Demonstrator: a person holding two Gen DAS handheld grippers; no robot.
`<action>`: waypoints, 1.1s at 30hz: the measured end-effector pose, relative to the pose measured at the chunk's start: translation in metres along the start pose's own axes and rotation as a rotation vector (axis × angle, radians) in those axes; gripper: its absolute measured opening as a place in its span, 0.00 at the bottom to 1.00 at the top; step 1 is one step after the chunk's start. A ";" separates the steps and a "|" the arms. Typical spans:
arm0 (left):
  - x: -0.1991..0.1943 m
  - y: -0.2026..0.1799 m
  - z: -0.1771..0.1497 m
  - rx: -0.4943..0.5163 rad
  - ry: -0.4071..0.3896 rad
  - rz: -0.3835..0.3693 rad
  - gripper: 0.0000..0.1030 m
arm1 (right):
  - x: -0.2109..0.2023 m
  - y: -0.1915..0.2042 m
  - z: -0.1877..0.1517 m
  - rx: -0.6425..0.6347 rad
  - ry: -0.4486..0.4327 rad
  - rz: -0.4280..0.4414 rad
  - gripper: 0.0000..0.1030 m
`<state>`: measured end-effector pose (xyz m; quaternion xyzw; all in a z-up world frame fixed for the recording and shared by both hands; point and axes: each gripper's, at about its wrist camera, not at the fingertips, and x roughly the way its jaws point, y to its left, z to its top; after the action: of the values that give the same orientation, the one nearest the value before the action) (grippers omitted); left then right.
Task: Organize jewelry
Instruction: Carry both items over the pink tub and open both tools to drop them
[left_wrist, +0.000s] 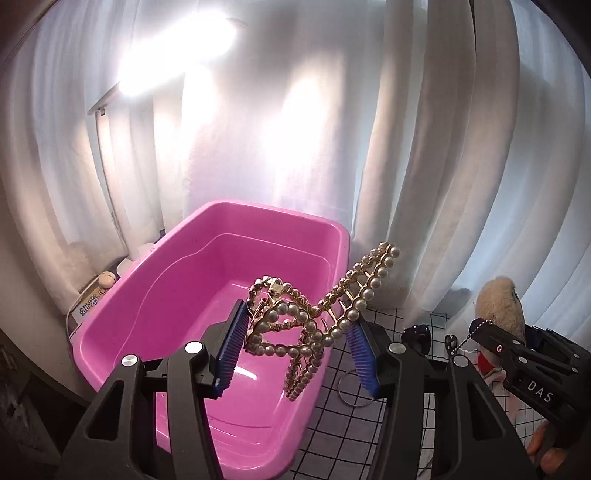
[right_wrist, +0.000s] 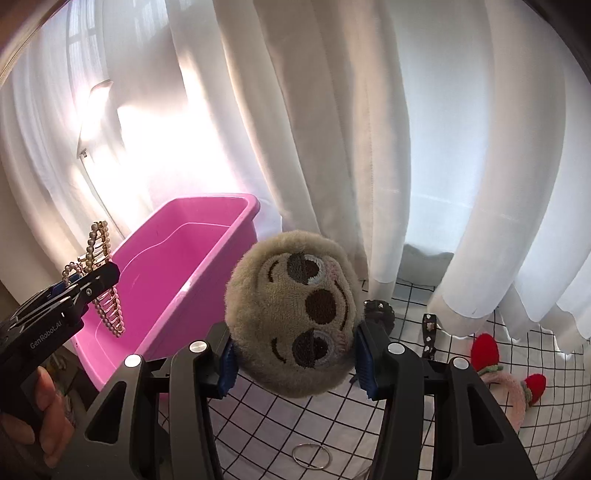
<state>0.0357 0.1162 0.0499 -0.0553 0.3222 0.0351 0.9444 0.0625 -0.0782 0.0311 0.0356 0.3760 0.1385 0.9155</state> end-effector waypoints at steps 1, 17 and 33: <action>-0.001 0.010 0.003 -0.015 -0.003 0.015 0.50 | 0.007 0.011 0.006 -0.022 0.003 0.018 0.47; 0.058 0.109 0.000 -0.161 0.113 0.199 0.50 | 0.121 0.131 0.042 -0.200 0.151 0.149 0.47; 0.096 0.134 -0.011 -0.235 0.266 0.218 0.51 | 0.182 0.150 0.047 -0.207 0.274 0.083 0.53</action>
<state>0.0911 0.2507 -0.0283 -0.1340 0.4420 0.1669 0.8711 0.1849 0.1186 -0.0336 -0.0625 0.4791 0.2175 0.8481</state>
